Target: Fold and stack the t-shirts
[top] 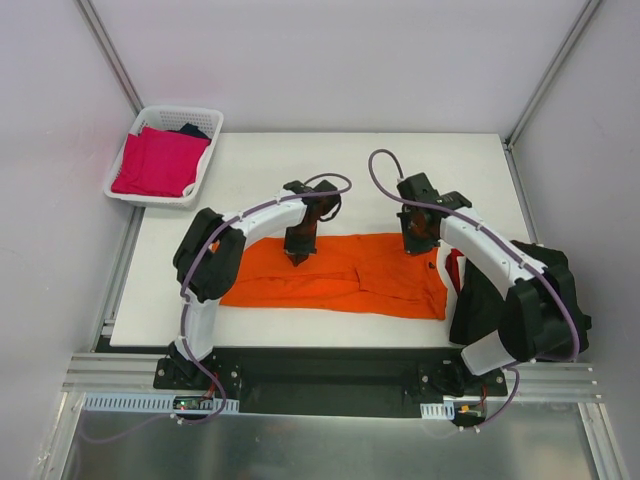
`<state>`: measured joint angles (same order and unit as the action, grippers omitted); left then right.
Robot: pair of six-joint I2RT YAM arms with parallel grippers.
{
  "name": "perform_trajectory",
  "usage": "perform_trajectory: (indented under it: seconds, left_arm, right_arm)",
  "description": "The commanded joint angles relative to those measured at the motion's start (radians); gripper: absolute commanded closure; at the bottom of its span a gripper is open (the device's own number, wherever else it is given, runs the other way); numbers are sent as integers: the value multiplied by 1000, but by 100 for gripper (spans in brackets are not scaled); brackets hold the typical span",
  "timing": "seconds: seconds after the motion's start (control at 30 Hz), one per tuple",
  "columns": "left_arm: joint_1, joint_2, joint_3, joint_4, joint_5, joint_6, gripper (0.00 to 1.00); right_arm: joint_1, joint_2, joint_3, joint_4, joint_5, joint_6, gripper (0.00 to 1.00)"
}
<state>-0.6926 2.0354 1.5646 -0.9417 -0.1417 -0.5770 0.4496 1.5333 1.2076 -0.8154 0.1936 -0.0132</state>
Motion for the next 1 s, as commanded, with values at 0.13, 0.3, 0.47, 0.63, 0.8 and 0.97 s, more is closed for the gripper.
perform_trajectory:
  seconds: [0.13,0.3,0.47,0.63,0.8,0.97]
  left_arm:
    - [2,-83,34,-8,-145,-67,100]
    - [4,-72,28,-8,-173,-47,100]
    - [8,-75,-27,36,-162,-32,100]
    - [50,-87,-98,101,-89,-69,100]
    - [84,-54,-66,115,-67,-57,100]
    - [88,-18,-32,113,-64,-27,100]
  right_arm:
    - [18,25,-37,128,-146,44,99]
    - [32,68,-103,159,-238,76,99]
    - [34,88,-117,188,-260,87,99]
    - [32,140,-99,205,-289,87,99]
    - [34,163,-103,206,-307,84,99]
    - [24,200,-85,196,-318,73,99]
